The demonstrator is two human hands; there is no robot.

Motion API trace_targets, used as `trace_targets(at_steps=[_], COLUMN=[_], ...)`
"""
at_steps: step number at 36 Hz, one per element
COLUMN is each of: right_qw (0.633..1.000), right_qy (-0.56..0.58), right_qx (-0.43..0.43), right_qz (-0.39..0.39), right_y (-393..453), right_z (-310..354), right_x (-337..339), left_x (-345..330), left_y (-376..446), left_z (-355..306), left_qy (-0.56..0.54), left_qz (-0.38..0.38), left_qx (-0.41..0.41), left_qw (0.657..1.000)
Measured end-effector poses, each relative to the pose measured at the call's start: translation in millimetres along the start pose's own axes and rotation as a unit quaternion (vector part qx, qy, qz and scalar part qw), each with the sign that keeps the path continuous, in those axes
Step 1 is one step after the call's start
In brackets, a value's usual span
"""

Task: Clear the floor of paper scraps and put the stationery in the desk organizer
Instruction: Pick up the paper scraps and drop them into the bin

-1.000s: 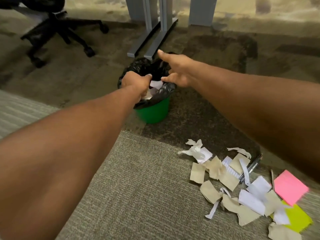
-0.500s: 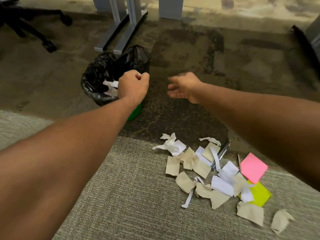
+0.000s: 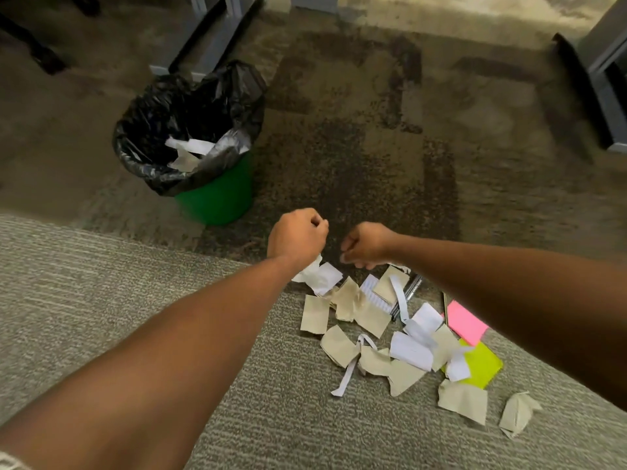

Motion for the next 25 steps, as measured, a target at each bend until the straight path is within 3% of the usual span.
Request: trace_targets(at_steps=[4, 10, 19, 25], right_qw=[0.976, 0.949, 0.972, 0.988], right_qy=[-0.207, -0.298, -0.218, -0.128], right_qx=[0.060, 0.102, 0.082, 0.041], right_qz=[0.019, 0.030, -0.018, 0.076], right_y=[-7.0, -10.9, -9.0, -8.1], right_z=[-1.9, -10.9, -18.6, -24.9], right_x=[-27.0, -57.7, -65.6, -42.0], left_x=[-21.2, -49.4, -65.0, -77.7], left_y=[-7.2, -17.2, -12.8, -13.6], left_z=[-0.5, 12.8, 24.8, 28.0], left_qy=[0.089, 0.248, 0.242, 0.259], left_qz=[0.077, 0.196, 0.254, 0.283], left_qx=[-0.045, -0.115, -0.121, -0.117], left_qw=[0.992, 0.942, 0.929, 0.916])
Point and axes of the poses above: each hand's wrist, its own y-axis towards the middle knuckle, its own x-axis out of the back of the hand, z = x × y, the point moved 9 cm from there along y, towards the middle knuckle, and after that the axes turned 4 degrees about z, right-handed, at the moved point
